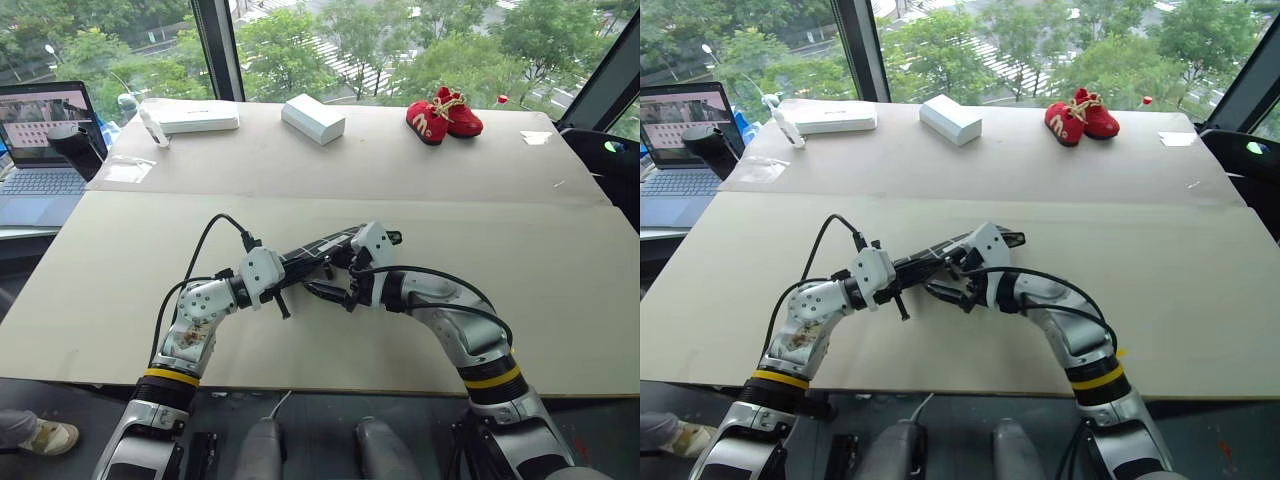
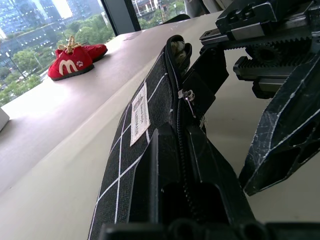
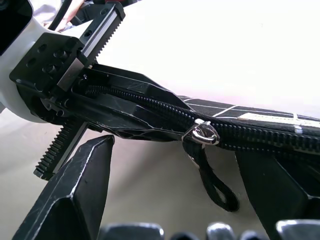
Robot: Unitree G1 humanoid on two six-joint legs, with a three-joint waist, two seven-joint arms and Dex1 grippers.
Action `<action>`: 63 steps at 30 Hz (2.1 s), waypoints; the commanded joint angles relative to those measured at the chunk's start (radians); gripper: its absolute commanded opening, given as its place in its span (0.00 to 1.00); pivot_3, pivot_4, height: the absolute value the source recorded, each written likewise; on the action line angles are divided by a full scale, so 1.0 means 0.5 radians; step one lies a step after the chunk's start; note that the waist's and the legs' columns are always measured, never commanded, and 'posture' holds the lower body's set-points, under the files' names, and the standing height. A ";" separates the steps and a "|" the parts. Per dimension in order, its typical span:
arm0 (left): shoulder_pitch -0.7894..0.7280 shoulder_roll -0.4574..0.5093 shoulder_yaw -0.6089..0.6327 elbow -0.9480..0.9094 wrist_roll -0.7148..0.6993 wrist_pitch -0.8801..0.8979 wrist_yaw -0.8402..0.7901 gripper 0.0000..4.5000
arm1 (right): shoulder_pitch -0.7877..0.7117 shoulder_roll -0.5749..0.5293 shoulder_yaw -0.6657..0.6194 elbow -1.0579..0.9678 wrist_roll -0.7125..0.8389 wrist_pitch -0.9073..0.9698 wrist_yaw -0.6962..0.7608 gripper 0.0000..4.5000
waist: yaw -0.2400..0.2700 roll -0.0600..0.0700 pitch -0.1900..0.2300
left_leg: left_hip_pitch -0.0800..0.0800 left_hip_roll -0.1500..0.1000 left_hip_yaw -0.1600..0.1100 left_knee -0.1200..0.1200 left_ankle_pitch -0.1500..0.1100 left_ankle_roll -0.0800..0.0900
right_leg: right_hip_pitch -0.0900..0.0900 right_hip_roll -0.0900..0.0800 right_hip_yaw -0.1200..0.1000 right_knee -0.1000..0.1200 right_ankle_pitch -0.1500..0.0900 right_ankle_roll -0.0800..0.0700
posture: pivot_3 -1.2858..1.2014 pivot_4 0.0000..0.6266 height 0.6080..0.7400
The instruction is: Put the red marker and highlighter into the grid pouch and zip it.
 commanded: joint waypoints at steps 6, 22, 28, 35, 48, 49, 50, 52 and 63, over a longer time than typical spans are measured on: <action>-0.012 -0.013 0.002 -0.051 -0.014 -0.035 0.003 0.00 | 0.002 -0.063 -0.043 -0.076 0.001 -0.070 0.066 0.25 | -0.002 0.000 0.000 | 0.000 0.000 0.000 0.000 0.000 0.000 | 0.000 0.000 0.000 0.000 0.000 0.000 | 0.52 0.24 0.92; 0.012 -0.002 0.019 -0.068 -0.014 -0.032 0.016 0.00 | 0.059 -0.615 -0.357 0.177 -0.113 -0.201 0.168 0.01 | 0.016 0.000 0.000 | 0.000 -0.001 0.000 0.000 0.000 0.000 | 0.001 -0.001 0.000 -0.002 0.000 0.000 | 0.52 0.24 0.92; 0.009 -0.001 0.016 -0.063 -0.016 -0.031 0.022 0.00 | 0.048 -0.849 -0.495 0.486 -0.197 -0.379 0.173 0.01 | -0.010 0.000 0.000 | 0.001 0.001 0.001 -0.001 0.000 0.000 | 0.001 0.001 0.002 -0.003 0.000 0.000 | 0.52 0.24 0.92; -0.002 -0.014 0.007 -0.051 -0.019 -0.036 0.028 0.00 | 0.124 -0.783 -0.452 0.320 0.015 -0.257 0.360 0.26 | -0.002 -0.001 0.000 | 0.000 -0.001 0.001 -0.001 0.000 0.000 | 0.001 -0.001 0.003 -0.003 0.000 0.000 | 0.52 0.24 0.92; -0.004 -0.035 0.002 -0.034 -0.079 -0.099 -0.069 0.00 | 0.198 -1.101 -0.873 0.430 0.308 0.051 0.641 0.69 | 0.020 0.000 0.001 | 0.000 -0.002 0.002 -0.001 0.000 0.000 | 0.001 -0.002 0.003 -0.004 0.000 0.000 | 0.52 0.24 0.92; -0.033 -0.041 -0.009 0.014 -0.091 -0.140 -0.120 0.00 | 0.323 -1.173 -0.947 0.327 0.408 0.092 0.781 0.69 | 0.026 0.000 0.001 | 0.000 -0.002 0.001 -0.001 0.000 0.000 | 0.002 -0.002 0.002 -0.004 0.000 0.000 | 0.52 0.24 0.92; -0.074 -0.044 -0.024 0.082 -0.090 -0.203 -0.178 0.00 | 0.440 -1.220 -1.012 0.239 0.472 0.101 0.871 0.69 | 0.041 0.000 0.001 | 0.000 -0.001 0.001 -0.001 0.000 0.000 | 0.002 -0.001 0.002 -0.004 0.000 0.000 | 0.52 0.24 0.92; -0.165 -0.057 -0.043 0.238 -0.101 -0.324 -0.308 0.00 | 0.598 -1.261 -1.104 0.132 0.548 0.147 0.914 0.69 | 0.051 0.000 0.001 | 0.000 -0.001 0.000 -0.001 0.000 0.000 | 0.004 0.000 0.000 -0.006 0.000 0.000 | 0.52 0.24 0.92; -0.536 -0.152 -0.051 0.988 -0.108 -0.674 -0.691 0.56 | 0.854 -1.131 -1.110 -0.113 0.587 0.189 0.696 0.70 | 0.034 0.000 0.001 | 0.000 -0.004 0.001 0.001 0.000 0.001 | 0.004 -0.001 0.005 -0.005 -0.001 0.004 | 0.52 0.24 0.92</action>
